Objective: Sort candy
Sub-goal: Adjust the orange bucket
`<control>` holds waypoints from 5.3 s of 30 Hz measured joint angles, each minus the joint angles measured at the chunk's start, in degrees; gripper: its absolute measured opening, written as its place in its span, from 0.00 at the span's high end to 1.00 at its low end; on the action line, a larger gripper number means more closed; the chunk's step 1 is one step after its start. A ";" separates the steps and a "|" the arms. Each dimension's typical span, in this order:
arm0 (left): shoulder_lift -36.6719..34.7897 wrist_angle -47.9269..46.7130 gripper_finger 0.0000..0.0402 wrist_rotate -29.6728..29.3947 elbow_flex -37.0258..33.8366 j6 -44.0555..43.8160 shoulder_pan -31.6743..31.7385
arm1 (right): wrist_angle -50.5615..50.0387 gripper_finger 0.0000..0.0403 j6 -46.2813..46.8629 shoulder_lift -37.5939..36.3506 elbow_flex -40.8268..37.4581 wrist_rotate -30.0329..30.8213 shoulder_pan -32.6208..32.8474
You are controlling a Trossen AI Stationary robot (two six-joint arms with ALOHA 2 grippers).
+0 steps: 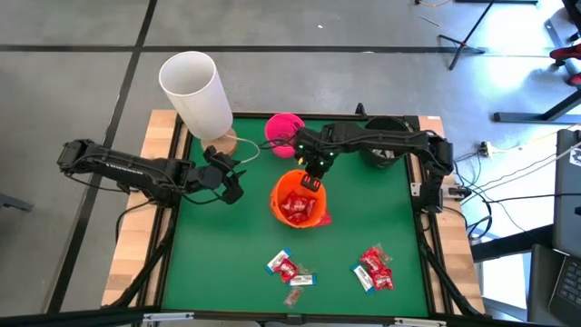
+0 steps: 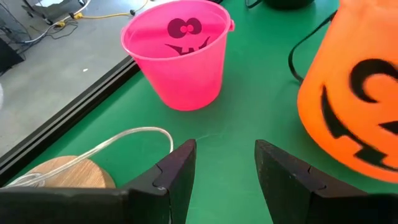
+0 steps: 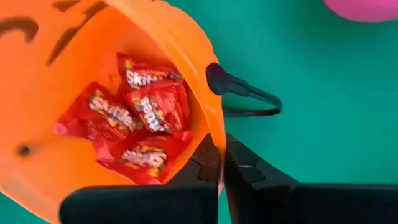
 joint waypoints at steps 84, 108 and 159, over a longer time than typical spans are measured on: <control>0.00 0.41 0.60 1.89 0.00 -0.55 -1.01 | -29.15 0.99 -8.46 0.85 14.92 -2.57 -3.02; -0.02 0.28 0.60 2.63 0.00 -1.01 -1.11 | -24.38 0.99 -10.48 8.24 14.86 -2.98 -2.99; -0.01 -0.66 0.60 3.22 0.00 -1.53 -1.46 | -11.33 0.97 -11.69 18.60 27.56 -2.40 -2.99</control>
